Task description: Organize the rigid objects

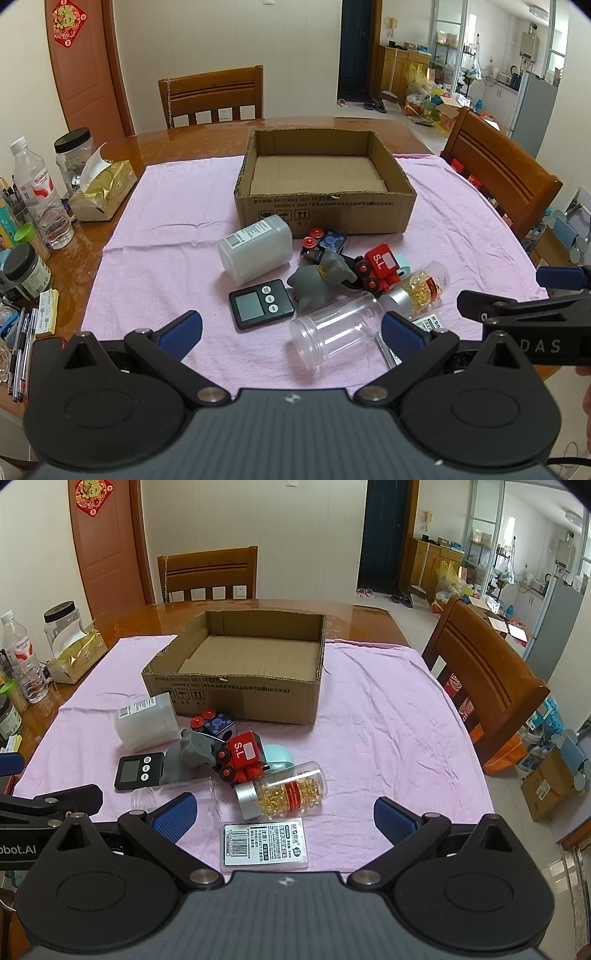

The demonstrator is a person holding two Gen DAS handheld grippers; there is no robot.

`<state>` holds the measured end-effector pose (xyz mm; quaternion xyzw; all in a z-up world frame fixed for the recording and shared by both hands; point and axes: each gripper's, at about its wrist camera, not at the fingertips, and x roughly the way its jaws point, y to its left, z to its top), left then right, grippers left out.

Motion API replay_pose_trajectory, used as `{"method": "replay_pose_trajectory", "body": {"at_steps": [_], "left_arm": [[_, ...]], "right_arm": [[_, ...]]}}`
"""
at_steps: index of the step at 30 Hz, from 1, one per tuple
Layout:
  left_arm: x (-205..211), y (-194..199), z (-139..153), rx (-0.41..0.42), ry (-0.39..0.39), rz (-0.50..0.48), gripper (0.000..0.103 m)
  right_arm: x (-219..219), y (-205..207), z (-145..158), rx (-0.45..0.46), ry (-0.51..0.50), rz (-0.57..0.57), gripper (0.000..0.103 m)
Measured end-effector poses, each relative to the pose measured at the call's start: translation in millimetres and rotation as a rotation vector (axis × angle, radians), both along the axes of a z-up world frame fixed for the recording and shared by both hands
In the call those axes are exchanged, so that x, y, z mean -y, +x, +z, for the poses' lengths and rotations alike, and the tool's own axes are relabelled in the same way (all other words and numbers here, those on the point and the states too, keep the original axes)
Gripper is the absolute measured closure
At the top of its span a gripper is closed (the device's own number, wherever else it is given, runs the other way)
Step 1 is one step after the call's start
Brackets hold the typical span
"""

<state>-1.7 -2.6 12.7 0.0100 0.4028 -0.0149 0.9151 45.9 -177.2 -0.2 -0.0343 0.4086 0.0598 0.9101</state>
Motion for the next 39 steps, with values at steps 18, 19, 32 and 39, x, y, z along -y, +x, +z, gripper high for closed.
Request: {"method": "replay_pose_trajectory", "body": {"at_steps": [18,19,32,39], "left_arm": [[1.8,2.4,0.9,-0.004,0.0,-0.011,0.001],[1.8,2.7,1.0,-0.004,0.0,-0.011,0.001],[-0.1,4.0,-1.9,0.016,-0.022,-0.023,0.001],[-5.7,0.2,-11.2,0.063,-0.067,-0.05,0.001]], "right_arm": [[1.4,3.5,0.5,0.001,0.006,0.0,0.0],[1.7,3.9,0.7,0.002,0.005,0.0,0.0],[1.7,4.7,-0.7,0.041,0.008,0.035,0.0],[2.0,3.1,-18.8,0.055,-0.004,0.098,0.0]]}}
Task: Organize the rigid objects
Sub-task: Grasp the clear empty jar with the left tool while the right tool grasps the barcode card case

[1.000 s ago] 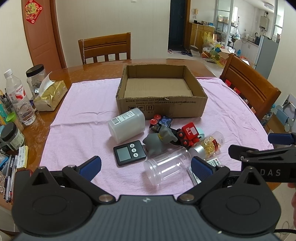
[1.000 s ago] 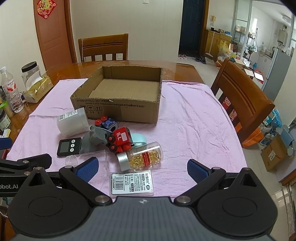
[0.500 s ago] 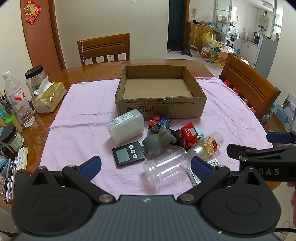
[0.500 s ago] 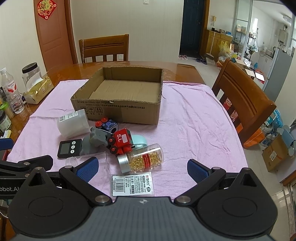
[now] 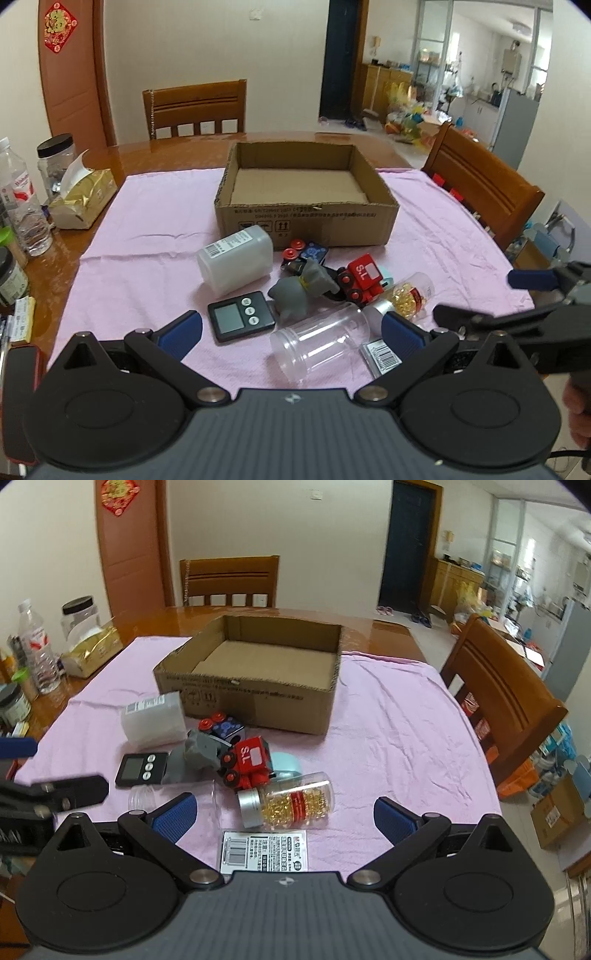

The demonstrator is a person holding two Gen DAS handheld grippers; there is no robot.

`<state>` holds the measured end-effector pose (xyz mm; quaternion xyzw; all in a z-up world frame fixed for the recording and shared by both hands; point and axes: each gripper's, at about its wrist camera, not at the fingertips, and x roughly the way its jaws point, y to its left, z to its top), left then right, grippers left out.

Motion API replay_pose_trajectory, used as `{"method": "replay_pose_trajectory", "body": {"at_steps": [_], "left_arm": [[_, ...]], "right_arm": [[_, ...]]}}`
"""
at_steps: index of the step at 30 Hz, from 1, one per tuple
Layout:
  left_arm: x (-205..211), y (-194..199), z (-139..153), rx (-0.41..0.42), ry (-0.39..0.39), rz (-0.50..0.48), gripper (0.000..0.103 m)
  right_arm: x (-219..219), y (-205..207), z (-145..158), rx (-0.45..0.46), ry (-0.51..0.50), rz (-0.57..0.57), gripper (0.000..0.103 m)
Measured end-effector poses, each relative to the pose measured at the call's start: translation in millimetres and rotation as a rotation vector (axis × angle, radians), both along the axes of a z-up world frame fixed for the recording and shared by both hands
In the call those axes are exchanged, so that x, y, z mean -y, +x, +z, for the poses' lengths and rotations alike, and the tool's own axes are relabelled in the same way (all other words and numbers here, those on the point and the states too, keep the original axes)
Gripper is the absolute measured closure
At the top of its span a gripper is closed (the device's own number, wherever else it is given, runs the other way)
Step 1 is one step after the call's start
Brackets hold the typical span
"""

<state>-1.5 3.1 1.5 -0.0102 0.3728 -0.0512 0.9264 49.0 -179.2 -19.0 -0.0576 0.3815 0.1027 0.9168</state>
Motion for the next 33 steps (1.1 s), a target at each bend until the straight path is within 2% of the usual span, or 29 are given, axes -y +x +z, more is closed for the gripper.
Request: {"method": "replay_pose_trajectory", "body": {"at_steps": [4,8,19,25,33], "left_arm": [[-5.6,0.9,-5.4,0.002,-0.015,-0.014,0.001],[-6.8,2.3,-13.4,-0.004,0.002,-0.033,0.001],[-5.8,24.1,-49.0,-0.098,0.081,-0.069,0.001],[6.2,39.0,-58.7,-0.103,0.067,-0.117,0.001],[43.1,71.2,-65.2,-0.073,0.11,-0.136,0.001]], "right_arm": [[-0.6,-1.8,-17.5,-0.016,0.001,0.055,0.0],[-3.8,-1.6,-38.7,-0.036,-0.017,0.102,0.0],[-17.2,20.7,-105.2,-0.142,-0.038,0.087,0.0],[-15.8,26.4,-118.8,-0.131,-0.02,0.064,0.0],[-5.0,30.2,-119.2,-0.124,-0.017,0.065,0.0]]}}
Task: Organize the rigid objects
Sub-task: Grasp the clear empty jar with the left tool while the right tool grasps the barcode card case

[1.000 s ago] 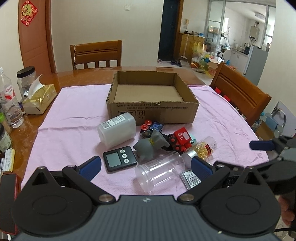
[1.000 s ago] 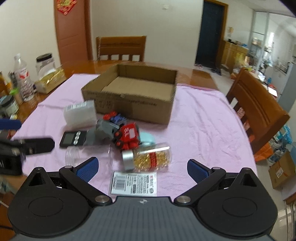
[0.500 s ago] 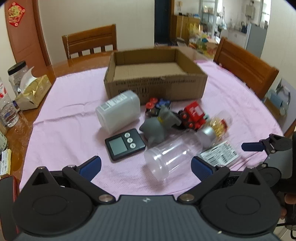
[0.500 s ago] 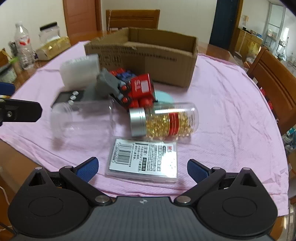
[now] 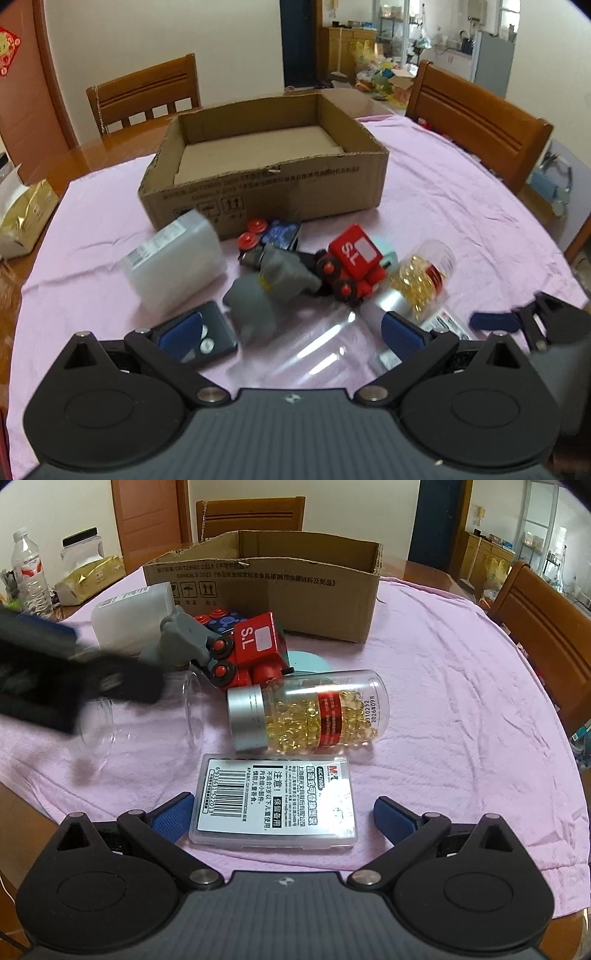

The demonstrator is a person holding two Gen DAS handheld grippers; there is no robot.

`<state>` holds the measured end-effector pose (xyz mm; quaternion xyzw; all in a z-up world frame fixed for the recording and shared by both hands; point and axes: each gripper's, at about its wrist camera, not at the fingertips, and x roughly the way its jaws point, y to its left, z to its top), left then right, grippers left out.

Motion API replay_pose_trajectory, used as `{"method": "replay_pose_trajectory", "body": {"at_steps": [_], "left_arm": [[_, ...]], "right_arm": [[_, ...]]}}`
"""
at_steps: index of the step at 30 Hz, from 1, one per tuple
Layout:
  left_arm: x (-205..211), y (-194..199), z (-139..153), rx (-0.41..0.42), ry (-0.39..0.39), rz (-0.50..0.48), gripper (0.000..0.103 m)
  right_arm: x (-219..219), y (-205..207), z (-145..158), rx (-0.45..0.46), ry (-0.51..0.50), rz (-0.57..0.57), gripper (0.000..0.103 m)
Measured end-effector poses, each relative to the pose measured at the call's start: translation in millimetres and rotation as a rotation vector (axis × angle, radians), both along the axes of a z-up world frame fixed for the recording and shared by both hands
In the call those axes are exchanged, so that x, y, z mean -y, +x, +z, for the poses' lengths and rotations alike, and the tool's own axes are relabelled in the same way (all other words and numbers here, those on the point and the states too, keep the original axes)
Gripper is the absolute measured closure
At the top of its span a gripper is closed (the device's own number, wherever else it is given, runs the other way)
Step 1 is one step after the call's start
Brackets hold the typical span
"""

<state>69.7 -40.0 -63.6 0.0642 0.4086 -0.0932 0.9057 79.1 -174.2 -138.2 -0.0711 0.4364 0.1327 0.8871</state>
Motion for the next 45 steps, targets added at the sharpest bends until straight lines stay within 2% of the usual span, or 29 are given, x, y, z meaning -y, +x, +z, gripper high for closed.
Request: {"method": "replay_pose_trajectory", "body": {"at_steps": [6,13,20,26,33,39,42,45], "left_arm": [[17.0,11.8,-13.3,-0.002,0.088,-0.001,0.001],[-2.3,-8.0,-12.3,-0.011,0.124,0.032,0.001],[-19.8,-21.8,-20.4,-0.06,0.099,0.096,0.001],[-19.2,-14.1,-31.6,-0.109,0.088,0.136,0.001],[-20.9,-10.6,-27.8,-0.142,0.088,0.184,0.001],[-25.3,-16.5,-22.4,-0.118,0.082,0.195,0.001],[-24.4,-19.4,-24.1,-0.102,0.121,0.194,0.001],[-22.9,-24.7,-22.6,-0.064,0.128,0.147,0.001]], "right_arm": [[1.3,1.7,0.7,-0.006,-0.002,0.011,0.0],[5.7,1.6,0.7,-0.003,-0.001,0.028,0.0],[5.9,1.1,0.2,0.004,0.001,0.032,0.0],[1.5,4.0,0.7,0.003,-0.001,0.04,0.0],[-2.5,3.5,0.8,0.009,-0.002,0.057,0.0],[-3.1,3.8,0.5,0.008,0.004,0.061,0.0],[-3.3,3.6,0.2,0.008,0.005,0.067,0.0],[-3.9,3.7,0.2,0.007,0.005,0.073,0.0]]}}
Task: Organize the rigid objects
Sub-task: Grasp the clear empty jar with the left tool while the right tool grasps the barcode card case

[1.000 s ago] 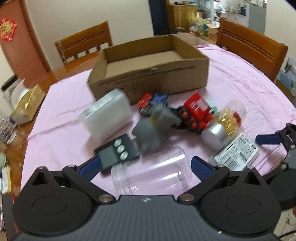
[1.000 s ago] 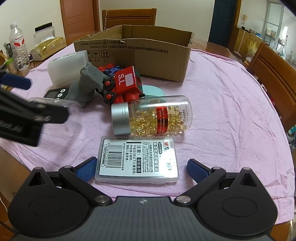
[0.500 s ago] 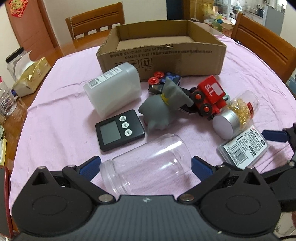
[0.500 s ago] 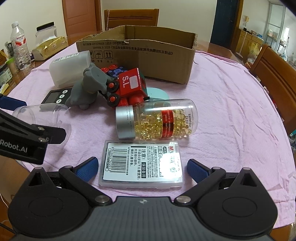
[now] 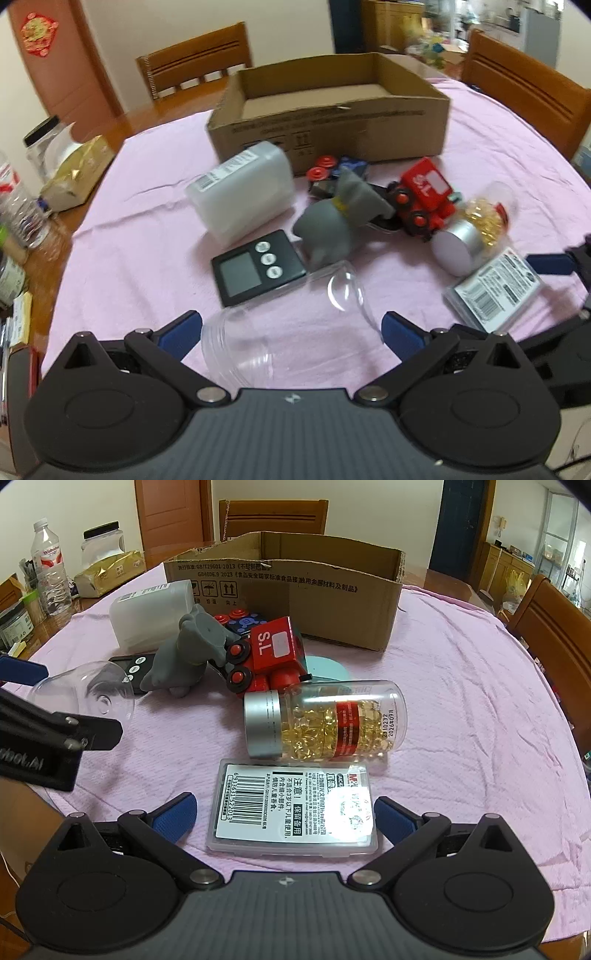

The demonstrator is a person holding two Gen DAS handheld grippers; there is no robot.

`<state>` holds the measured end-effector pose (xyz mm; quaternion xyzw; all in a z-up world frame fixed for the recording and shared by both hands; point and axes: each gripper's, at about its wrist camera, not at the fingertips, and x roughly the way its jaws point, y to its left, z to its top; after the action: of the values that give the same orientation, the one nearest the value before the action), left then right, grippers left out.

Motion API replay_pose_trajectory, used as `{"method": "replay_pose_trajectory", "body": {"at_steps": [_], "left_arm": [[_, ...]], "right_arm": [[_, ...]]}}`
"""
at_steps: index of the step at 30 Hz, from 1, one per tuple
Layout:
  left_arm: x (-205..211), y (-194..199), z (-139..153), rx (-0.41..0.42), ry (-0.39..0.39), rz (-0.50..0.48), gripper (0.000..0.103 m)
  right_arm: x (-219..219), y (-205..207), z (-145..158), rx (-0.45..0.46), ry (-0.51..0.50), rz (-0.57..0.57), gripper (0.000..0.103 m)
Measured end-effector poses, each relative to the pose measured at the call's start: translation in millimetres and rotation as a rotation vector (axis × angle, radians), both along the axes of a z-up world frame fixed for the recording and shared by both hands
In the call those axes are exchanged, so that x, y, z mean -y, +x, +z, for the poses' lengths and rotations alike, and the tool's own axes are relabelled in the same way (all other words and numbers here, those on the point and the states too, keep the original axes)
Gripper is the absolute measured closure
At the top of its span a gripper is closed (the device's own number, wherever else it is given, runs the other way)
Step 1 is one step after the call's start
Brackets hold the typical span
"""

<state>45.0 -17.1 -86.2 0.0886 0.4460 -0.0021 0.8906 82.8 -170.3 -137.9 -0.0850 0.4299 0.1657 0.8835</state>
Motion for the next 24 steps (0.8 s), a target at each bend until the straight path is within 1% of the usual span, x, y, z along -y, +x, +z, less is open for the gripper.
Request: {"method": "replay_pose_trajectory", "body": {"at_steps": [2,5,8,12,14,16,18,21,24], "left_arm": [[1.4,-1.2,0.4,0.006,-0.009,-0.023,0.001],[8.2,-5.5,1.6,0.037,-0.014,-0.137,0.001],[9.8,-3.1,3.4,0.043,-0.003,-0.134,0.001],[3.2,1.7,1.2,0.027,-0.02,-0.081,0.001],[-0.9,4.5,-4.3,-0.015,-0.037,-0.058,0.001],[-5.2,7.3,-8.0,-0.042,-0.071,-0.045,0.001],[-6.1,7.7,-9.7,-0.039,-0.099,-0.045,0.001],[-1.7,12.5,-13.3,-0.037,-0.095,-0.054,0.001],[1.2,15.9,-14.8,-0.029,-0.102,-0.065,0.012]], "right_arm": [[0.0,0.3,-0.1,0.0,0.0,0.002,0.0],[-0.1,0.2,-0.5,0.002,-0.001,0.006,0.0],[0.3,-0.2,-0.6,0.002,0.001,0.008,0.0],[0.2,-0.4,-0.6,0.001,0.002,0.006,0.0],[0.2,-0.6,-0.7,0.002,0.002,0.006,0.0],[0.1,-0.7,-0.8,0.002,0.002,0.007,0.0],[0.0,-0.8,-1.0,0.003,0.003,0.006,0.0],[0.0,-1.0,-1.2,0.003,0.002,0.006,0.0],[-0.1,-0.3,-0.9,-0.002,0.001,0.005,0.0]]}}
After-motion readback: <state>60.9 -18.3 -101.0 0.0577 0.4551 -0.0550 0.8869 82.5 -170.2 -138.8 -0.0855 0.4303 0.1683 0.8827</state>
